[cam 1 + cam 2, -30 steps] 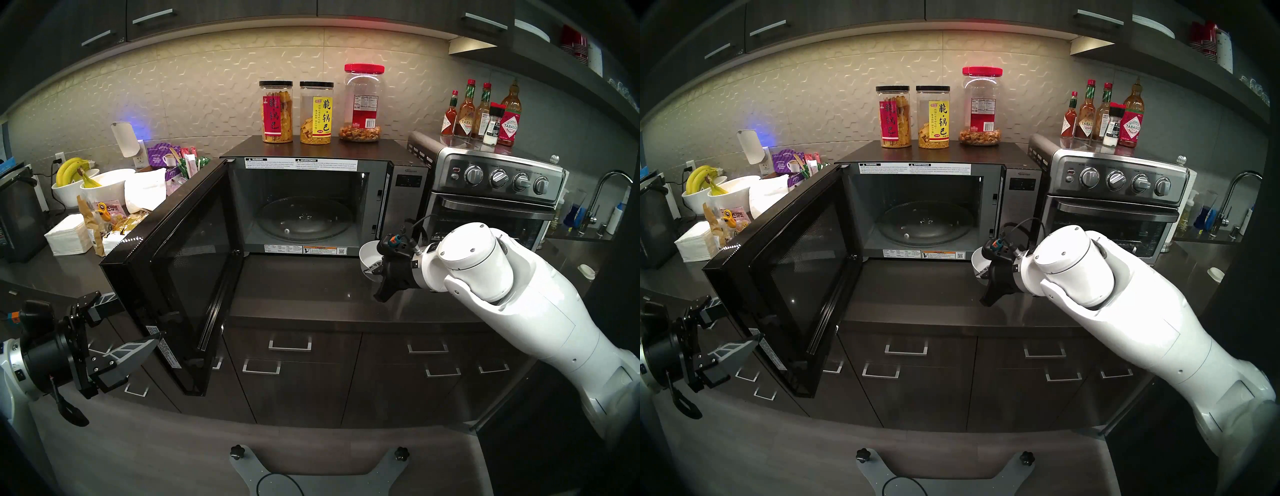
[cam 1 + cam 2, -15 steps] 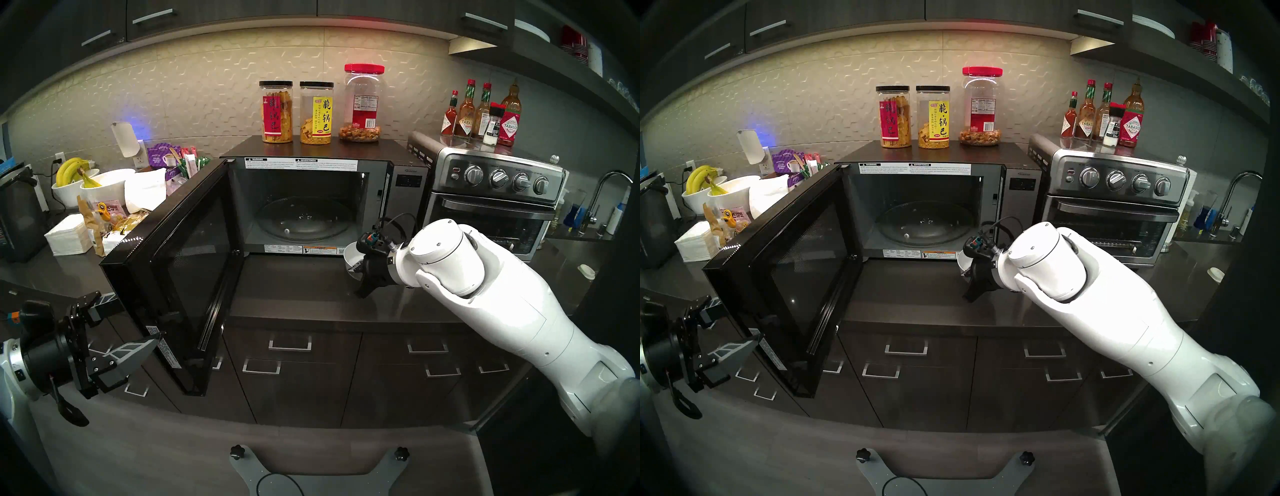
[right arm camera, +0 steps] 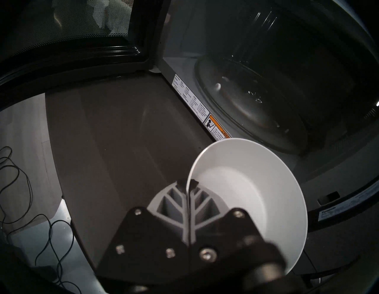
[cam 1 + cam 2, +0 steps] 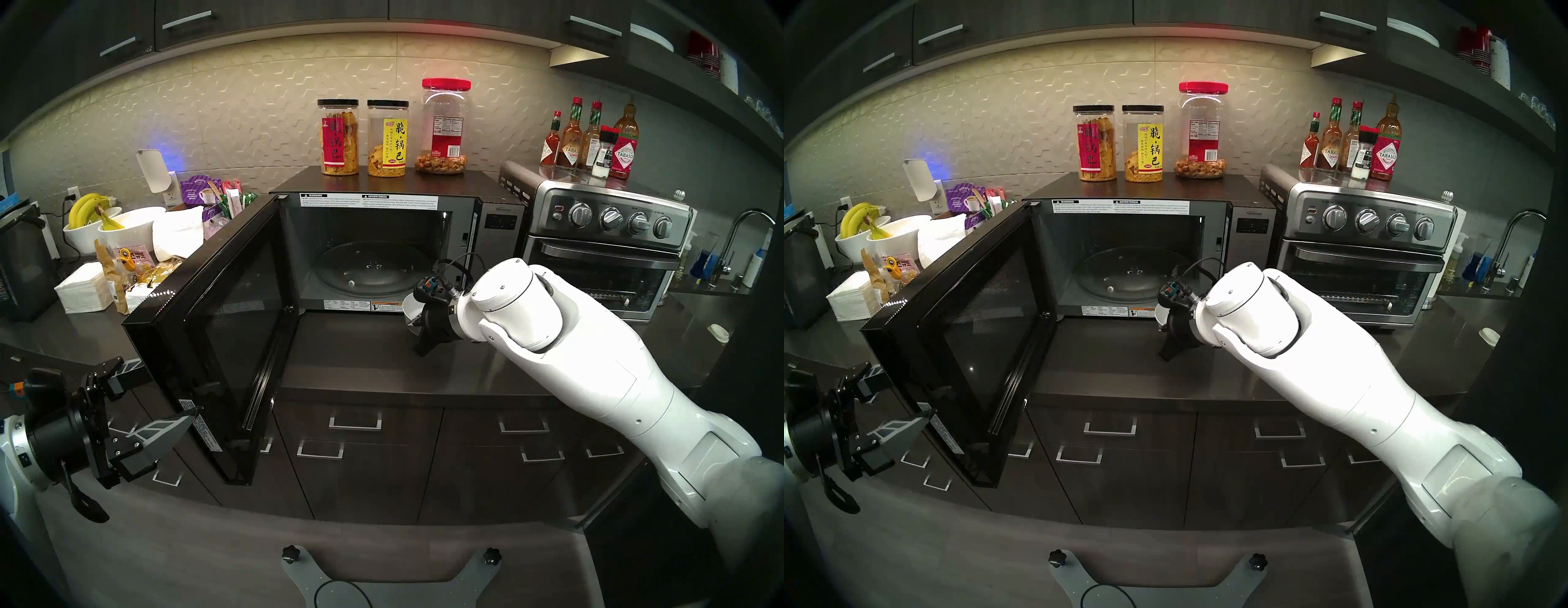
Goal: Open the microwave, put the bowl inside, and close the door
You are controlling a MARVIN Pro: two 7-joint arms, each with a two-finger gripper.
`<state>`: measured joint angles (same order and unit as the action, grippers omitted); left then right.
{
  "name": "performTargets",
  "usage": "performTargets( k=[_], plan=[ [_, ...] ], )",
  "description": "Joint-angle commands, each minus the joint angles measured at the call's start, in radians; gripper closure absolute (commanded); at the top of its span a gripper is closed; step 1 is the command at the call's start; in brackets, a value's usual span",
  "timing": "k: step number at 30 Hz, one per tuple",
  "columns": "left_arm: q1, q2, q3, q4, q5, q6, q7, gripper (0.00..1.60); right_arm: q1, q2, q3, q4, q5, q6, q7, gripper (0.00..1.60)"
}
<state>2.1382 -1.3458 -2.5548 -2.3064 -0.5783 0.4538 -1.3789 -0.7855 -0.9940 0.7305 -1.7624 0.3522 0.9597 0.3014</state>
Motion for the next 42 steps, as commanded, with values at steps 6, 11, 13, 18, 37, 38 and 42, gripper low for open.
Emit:
performTargets(
  k=[6, 11, 13, 18, 37, 38, 42],
  plan=[
    [-0.002, -0.002, 0.002, -0.005, -0.008, 0.0, -0.005, 0.0, 0.119, -0.143, -0.023, 0.101, -0.03, -0.01, -0.009, 1.6],
    [-0.002, -0.002, 0.002, -0.005, -0.008, 0.0, -0.005, 0.0, 0.146, -0.184, -0.035, 0.152, -0.039, -0.01, -0.01, 1.6],
    [-0.002, -0.002, 0.002, -0.005, -0.008, 0.0, -0.005, 0.0, 0.156, -0.198, -0.041, 0.17, -0.043, -0.012, -0.007, 1.6],
    [-0.002, -0.002, 0.002, -0.005, -0.008, 0.0, -0.005, 0.0, 0.188, -0.238, -0.048, 0.226, -0.051, -0.015, -0.005, 1.6],
    [-0.002, -0.002, 0.001, -0.005, -0.009, 0.001, -0.005, 0.0, 0.297, -0.366, -0.074, 0.48, -0.084, -0.071, 0.042, 1.6],
    [-0.002, -0.002, 0.001, -0.005, -0.009, 0.001, -0.005, 0.0, 0.301, -0.372, -0.077, 0.492, -0.086, -0.076, 0.046, 1.6],
    [-0.002, -0.002, 0.001, -0.005, -0.009, 0.001, -0.005, 0.0, 0.313, -0.393, -0.085, 0.53, -0.095, -0.093, 0.056, 1.6]
  ],
)
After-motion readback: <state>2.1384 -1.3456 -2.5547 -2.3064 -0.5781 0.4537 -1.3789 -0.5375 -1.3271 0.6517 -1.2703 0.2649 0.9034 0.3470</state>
